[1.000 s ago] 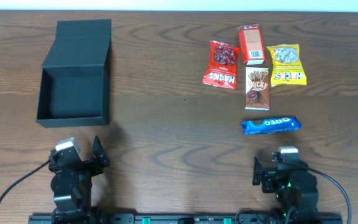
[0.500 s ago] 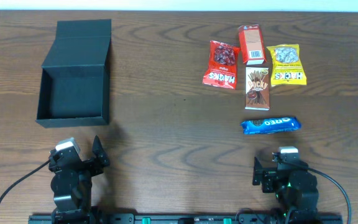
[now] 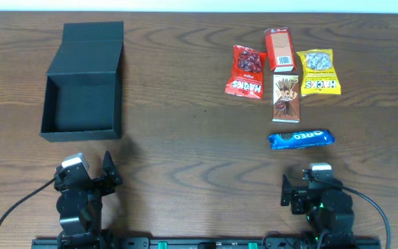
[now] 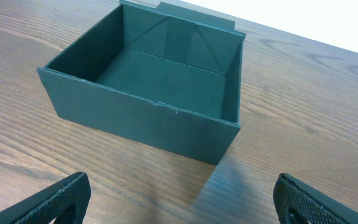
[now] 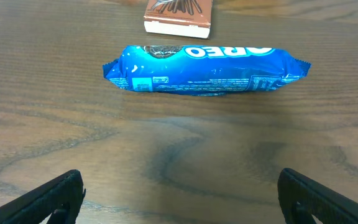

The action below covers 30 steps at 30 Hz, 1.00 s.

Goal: Pack container

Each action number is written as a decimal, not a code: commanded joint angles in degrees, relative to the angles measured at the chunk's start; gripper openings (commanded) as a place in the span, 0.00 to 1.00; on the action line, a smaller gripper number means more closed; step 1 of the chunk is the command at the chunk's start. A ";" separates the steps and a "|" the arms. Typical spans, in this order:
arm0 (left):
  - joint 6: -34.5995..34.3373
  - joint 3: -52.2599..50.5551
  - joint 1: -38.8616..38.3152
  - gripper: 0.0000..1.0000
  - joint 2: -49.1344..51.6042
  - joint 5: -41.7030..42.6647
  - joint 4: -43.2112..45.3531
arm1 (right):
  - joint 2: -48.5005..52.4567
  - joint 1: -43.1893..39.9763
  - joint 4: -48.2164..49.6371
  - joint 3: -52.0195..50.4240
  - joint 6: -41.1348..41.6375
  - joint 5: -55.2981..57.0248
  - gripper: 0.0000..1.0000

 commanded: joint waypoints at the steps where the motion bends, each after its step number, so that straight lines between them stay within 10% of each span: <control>1: -0.09 -1.03 -0.13 0.95 -0.37 -0.61 0.13 | -0.31 0.57 -0.07 -0.48 1.01 0.57 0.99; 14: -1.44 -0.90 -0.11 0.95 4.68 5.40 21.35 | -0.31 0.57 -0.07 -0.48 1.01 0.57 0.99; 30: 16.31 34.99 -0.11 0.95 57.92 7.02 18.36 | -0.31 0.57 -0.07 -0.48 1.01 0.57 0.99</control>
